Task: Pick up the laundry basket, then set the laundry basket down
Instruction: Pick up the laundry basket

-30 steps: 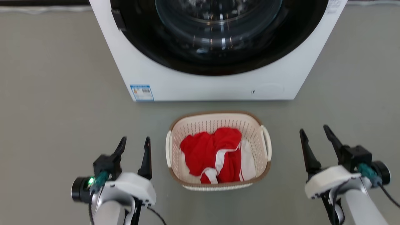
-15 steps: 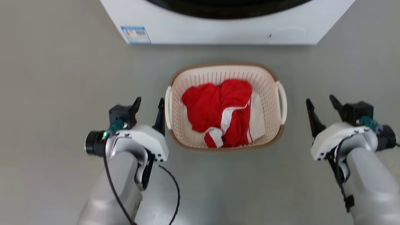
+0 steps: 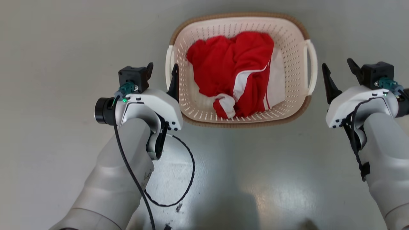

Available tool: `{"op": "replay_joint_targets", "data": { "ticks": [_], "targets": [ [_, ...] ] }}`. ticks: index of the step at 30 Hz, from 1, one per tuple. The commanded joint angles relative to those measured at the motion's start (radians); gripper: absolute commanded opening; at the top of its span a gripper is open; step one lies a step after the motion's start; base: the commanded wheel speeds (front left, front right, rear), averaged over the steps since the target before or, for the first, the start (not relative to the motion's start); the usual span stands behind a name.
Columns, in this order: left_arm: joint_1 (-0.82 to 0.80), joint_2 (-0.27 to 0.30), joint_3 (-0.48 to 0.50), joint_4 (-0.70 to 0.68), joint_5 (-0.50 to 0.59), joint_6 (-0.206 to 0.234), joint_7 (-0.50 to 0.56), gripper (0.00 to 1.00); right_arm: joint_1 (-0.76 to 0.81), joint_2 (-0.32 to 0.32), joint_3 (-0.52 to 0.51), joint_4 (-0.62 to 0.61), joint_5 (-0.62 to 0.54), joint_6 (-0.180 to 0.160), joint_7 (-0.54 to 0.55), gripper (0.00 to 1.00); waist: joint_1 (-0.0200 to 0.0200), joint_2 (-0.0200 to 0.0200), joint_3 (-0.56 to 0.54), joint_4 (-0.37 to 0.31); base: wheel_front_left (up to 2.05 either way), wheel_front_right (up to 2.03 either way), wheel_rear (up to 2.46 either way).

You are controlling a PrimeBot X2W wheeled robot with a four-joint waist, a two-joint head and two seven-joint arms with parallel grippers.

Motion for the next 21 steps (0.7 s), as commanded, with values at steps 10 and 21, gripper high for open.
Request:
{"op": "replay_joint_targets", "data": {
  "ticks": [10, 21],
  "targets": [
    [-0.082, 0.021, -0.052, 0.031, -0.062, 0.038, -0.006, 1.00, -0.050, 0.008, 0.047, 0.036, 0.020, 0.006, -0.037, 1.00, 0.0000, 0.0000, 0.109, 0.002, 0.00, 0.00, 0.00],
    [-0.167, 0.021, -0.113, 0.105, -0.106, 0.049, -0.006, 1.00, -0.117, 0.017, 0.080, 0.076, 0.026, 0.006, -0.042, 1.00, 0.0000, 0.0000, 0.200, 0.009, 0.00, 0.00, 0.00]
  ]
}}
